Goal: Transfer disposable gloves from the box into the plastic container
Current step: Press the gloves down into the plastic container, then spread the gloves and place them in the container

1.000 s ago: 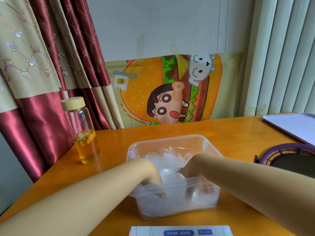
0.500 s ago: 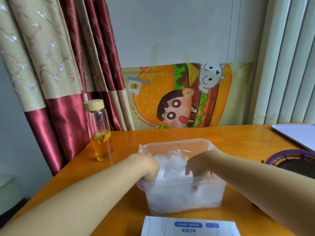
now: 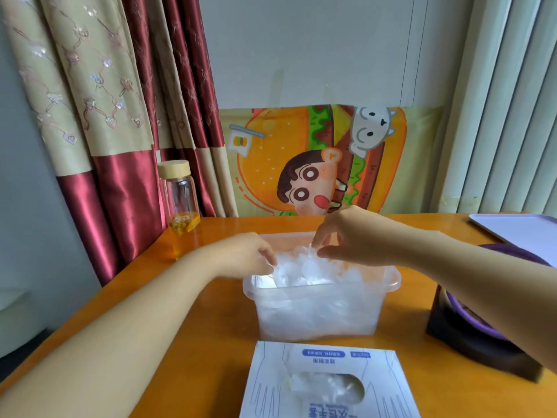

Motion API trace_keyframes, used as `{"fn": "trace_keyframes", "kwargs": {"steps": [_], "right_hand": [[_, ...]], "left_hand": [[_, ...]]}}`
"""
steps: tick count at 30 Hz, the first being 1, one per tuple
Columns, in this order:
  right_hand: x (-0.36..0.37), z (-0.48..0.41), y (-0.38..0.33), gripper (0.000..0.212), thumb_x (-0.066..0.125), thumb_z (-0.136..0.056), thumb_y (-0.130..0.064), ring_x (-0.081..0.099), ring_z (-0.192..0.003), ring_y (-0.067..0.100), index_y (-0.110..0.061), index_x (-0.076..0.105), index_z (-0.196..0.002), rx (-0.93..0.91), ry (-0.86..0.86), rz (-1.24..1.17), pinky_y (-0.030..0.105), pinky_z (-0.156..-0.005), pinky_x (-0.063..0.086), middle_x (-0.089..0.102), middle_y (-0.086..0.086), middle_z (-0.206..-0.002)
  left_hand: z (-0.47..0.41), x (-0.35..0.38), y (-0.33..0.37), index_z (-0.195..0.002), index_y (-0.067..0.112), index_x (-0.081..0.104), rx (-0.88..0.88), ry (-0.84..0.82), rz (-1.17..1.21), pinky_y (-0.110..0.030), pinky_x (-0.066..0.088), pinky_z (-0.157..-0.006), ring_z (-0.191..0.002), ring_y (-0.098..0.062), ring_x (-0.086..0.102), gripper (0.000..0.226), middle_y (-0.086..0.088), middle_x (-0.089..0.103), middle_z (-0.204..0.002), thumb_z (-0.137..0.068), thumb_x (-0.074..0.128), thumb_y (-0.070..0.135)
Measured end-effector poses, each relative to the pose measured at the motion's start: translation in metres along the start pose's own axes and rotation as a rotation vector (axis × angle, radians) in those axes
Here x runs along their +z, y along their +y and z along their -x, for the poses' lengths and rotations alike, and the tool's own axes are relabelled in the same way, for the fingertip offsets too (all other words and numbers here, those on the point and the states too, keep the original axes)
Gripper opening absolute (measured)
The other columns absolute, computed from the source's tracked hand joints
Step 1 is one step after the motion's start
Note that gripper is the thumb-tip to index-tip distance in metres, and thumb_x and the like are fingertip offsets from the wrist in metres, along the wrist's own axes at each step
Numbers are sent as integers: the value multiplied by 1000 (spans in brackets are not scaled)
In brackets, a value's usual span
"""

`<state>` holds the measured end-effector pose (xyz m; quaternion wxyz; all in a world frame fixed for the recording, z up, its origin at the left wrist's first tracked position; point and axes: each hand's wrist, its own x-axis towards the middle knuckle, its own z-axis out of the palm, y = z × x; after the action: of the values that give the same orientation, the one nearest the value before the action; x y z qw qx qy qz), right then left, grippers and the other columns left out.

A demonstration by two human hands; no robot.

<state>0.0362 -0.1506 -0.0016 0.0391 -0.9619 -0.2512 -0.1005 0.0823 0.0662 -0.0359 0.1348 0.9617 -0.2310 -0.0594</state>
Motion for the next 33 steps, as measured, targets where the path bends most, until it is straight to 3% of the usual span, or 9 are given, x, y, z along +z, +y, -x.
{"fn": "trace_keyframes", "kwargs": {"steps": [4, 9, 11, 13, 16, 18, 21, 27, 33], "right_hand": [[13, 38, -25, 21, 58, -92, -34, 47, -67, -13, -33, 67, -111, -110, -230, -45, -1, -62, 36, 59, -23, -95], [46, 74, -45, 33, 56, -94, -32, 42, -73, -12, -35, 58, -126, -180, -494, -44, 2, -60, 31, 57, -12, -120], [56, 79, -49, 40, 55, -95, -30, 46, -88, -4, -38, 50, -134, -196, -525, -29, 5, -70, 32, 49, -8, -127], [62, 81, -52, 44, 55, -95, -28, 50, -105, 11, -40, 46, -137, -218, -514, 8, 16, -84, 41, 45, -6, -128], [71, 81, -51, 43, 57, -94, -28, 52, -106, 15, -40, 48, -134, -236, -444, 53, 22, -85, 43, 45, -6, -123], [75, 83, -50, 34, 58, -93, -27, 54, -104, 13, -34, 58, -127, -257, -379, 35, 21, -82, 46, 49, -6, -120], [80, 86, -51, 22, 54, -95, -28, 57, -95, 14, -24, 68, -111, -303, -307, 8, 26, -76, 51, 55, -4, -112], [74, 90, -54, 19, 44, -99, -34, 56, -86, 10, -25, 57, -110, -224, -277, -75, 19, -71, 44, 59, -9, -109], [43, 87, -56, 11, 43, -100, -26, 51, -69, 4, -28, 46, -90, -208, -243, -217, 17, -61, 40, 55, -14, -80]], "left_hand": [[29, 2, -16, -99, 42, 62, 23, 141, 149, -34, 39, -104, -117, -10, 47, 10, 11, 50, -122, -92, 59, 35], [70, 18, -3, -98, 36, 63, 125, 383, 271, -22, 46, -89, -100, 1, 55, 13, 16, 59, -109, -92, 61, 25], [83, 27, 10, -100, 39, 62, 168, 258, 305, -20, 49, -82, -95, 3, 58, 17, 20, 59, -107, -88, 67, 28], [91, 44, 21, -118, 43, 55, 163, -30, 197, -16, 45, -88, -106, 6, 53, 40, 24, 54, -121, -81, 73, 40], [97, 74, 28, -146, 45, 24, 173, -330, -81, -20, 22, -106, -140, -4, 18, 88, 21, 18, -154, -74, 75, 54], [101, 85, 30, -149, 45, 14, 179, -358, -101, -27, 13, -113, -144, -5, -4, 96, 22, -3, -157, -74, 75, 51], [101, 89, 30, -150, 43, 12, 185, -361, -112, -32, 9, -116, -144, -6, -12, 97, 21, -11, -157, -76, 75, 48], [102, 87, 34, -148, 39, 13, 171, -332, -129, -33, 24, -112, -142, -8, 5, 99, 24, 4, -152, -73, 76, 52], [103, 85, 41, -142, 35, 18, 182, -315, -209, -31, 32, -103, -137, -15, 17, 91, 16, 13, -145, -73, 75, 54]]}}
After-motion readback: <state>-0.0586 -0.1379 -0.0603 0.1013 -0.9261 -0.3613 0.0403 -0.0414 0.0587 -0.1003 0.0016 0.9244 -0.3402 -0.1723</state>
